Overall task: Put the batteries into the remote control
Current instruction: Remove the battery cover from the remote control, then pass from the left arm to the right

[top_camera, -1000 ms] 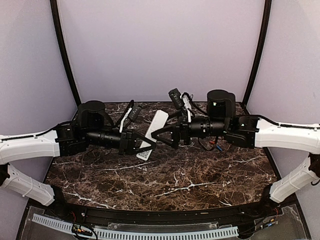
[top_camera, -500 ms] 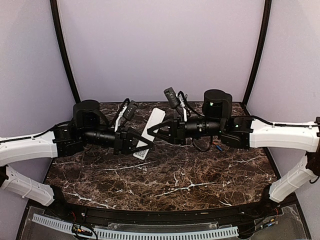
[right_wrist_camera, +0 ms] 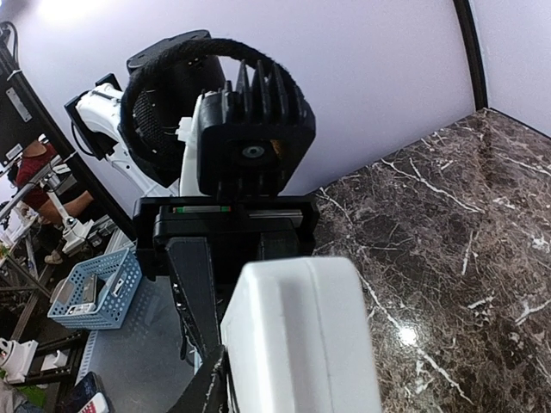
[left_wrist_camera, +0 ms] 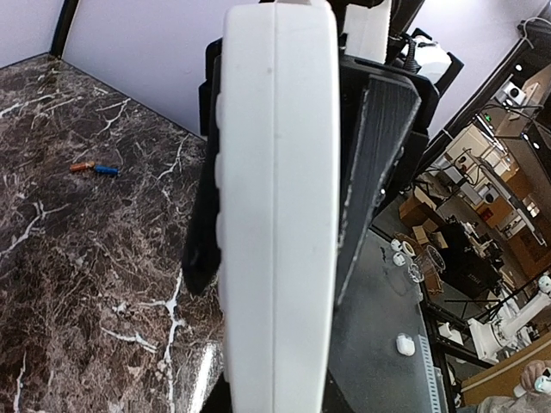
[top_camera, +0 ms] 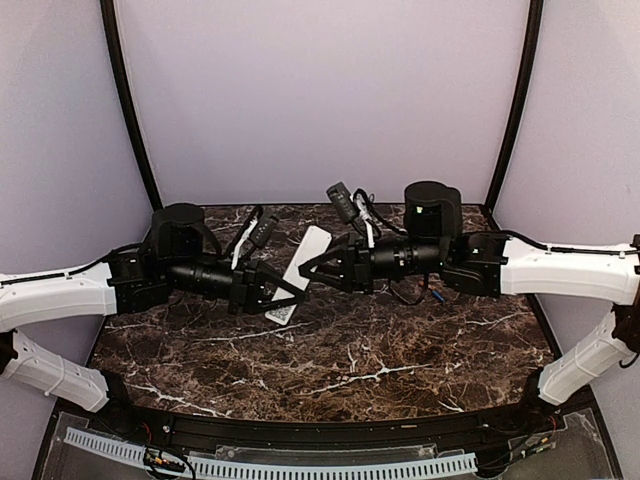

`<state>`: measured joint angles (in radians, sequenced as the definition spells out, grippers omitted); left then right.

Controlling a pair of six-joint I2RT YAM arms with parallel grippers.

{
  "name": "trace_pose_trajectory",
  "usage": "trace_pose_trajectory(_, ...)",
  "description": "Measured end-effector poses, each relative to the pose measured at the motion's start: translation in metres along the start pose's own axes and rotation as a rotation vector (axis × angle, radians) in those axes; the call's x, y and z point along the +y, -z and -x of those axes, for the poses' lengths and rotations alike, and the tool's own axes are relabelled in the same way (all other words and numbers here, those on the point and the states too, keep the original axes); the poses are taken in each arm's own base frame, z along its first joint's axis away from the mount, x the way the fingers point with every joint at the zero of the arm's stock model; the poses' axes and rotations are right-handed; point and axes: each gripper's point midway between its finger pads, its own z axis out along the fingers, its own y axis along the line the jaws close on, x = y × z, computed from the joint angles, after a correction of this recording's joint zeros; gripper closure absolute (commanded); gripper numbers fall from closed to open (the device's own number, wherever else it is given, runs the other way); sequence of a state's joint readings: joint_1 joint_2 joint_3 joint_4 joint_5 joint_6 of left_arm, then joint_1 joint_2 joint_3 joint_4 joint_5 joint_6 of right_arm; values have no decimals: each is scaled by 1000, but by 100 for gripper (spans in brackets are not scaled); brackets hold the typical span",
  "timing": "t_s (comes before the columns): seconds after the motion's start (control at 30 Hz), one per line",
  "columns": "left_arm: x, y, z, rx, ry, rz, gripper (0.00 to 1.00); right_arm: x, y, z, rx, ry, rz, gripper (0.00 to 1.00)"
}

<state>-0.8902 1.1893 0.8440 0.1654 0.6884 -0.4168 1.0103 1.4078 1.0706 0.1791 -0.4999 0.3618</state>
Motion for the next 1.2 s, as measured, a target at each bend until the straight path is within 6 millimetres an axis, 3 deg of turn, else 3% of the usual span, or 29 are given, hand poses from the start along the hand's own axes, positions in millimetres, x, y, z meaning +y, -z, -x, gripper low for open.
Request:
trace_pose_trajectory(0.17, 16, 1, -12, 39, 54, 66, 100, -24, 8, 3, -18, 3, -93, 60)
trace_pose_trajectory(0.37, 38, 0, -43, 149, 99, 151, 100, -50, 26, 12, -66, 8, -212, 55)
trace_pose_trajectory(0.57, 57, -1, -53, 205, 93, 239, 100, -59, 28, 5, -50, 10, -248, 51)
trace_pose_trajectory(0.67, 82, 1, -54, 244, 49, 367, 100, -64, 32, -2, -31, 2, -280, 51)
trace_pose_trajectory(0.93, 168, 33, -73, 449, -233, 834, 100, -82, 37, -29, 14, -30, -347, 50)
trace_pose_trajectory(1.2, 197, 58, -90, 754, -792, 1156, 100, -100, 32, -62, 81, -59, -386, 48)
